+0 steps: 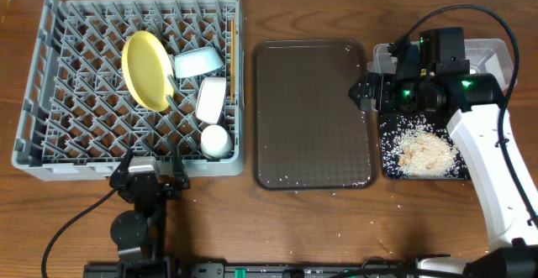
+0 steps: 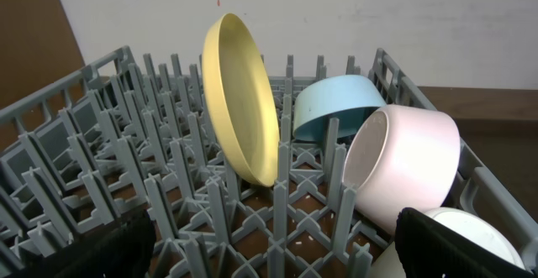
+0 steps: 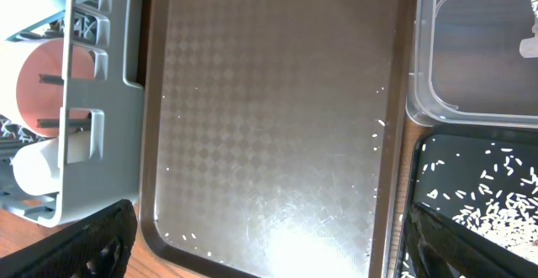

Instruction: Sort waste into correct bins and load items into the dishwasher

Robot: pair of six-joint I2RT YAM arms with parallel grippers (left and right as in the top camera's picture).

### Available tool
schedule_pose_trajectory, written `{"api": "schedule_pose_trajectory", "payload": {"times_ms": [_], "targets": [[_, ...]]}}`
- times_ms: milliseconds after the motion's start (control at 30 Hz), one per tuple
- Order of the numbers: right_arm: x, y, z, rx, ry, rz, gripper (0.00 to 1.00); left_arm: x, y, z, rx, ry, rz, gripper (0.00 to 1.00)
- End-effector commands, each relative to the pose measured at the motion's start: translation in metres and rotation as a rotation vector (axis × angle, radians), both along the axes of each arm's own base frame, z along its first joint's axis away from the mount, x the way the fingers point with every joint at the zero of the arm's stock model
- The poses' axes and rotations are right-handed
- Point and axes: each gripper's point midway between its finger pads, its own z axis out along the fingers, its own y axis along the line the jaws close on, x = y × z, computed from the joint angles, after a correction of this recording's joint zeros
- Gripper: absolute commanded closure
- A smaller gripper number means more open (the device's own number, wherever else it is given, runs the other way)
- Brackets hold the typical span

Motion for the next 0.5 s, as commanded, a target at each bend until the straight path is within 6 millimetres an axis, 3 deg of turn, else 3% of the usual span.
{"api": "schedule_pose_trajectory", "payload": {"times_ms": [0,467], "targets": [[-0.0009,-0.0012,0.0067,0.0,-0.02,-0.003,0.01,0.0005,-0.0019,-0.0161,0.007,0.037,-0.012,0.08],[-0.0008,-0.0079,0.0036,-0.051,-0.028,0.006,0.01,0.0005,-0.0019,-0.0161,0.007,0.037,-0.012,0.08]]}}
